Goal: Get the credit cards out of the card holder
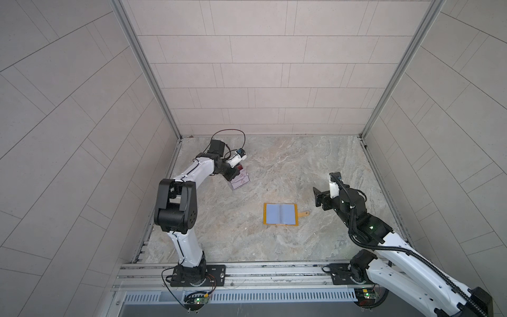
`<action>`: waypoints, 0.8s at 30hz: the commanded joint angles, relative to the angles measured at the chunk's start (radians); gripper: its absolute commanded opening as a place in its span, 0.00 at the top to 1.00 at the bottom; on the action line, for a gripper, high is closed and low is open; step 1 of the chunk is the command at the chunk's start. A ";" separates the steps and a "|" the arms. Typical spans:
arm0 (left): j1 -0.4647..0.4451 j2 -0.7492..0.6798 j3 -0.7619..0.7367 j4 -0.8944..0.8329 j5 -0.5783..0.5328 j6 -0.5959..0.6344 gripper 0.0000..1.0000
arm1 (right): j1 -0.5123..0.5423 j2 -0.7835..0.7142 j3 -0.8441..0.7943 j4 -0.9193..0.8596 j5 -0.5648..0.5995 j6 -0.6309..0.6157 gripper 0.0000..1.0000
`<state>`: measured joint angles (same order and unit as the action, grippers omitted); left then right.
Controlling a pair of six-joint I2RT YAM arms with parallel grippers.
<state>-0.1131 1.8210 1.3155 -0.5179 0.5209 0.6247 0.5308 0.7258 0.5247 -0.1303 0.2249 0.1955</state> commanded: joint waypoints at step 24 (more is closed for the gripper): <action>0.010 0.059 0.068 -0.091 0.035 0.009 0.88 | -0.006 0.012 0.001 0.011 -0.007 0.008 0.05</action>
<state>-0.1070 1.8519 1.3464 -0.5575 0.5426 0.6258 0.5289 0.7406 0.5251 -0.1303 0.2169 0.1955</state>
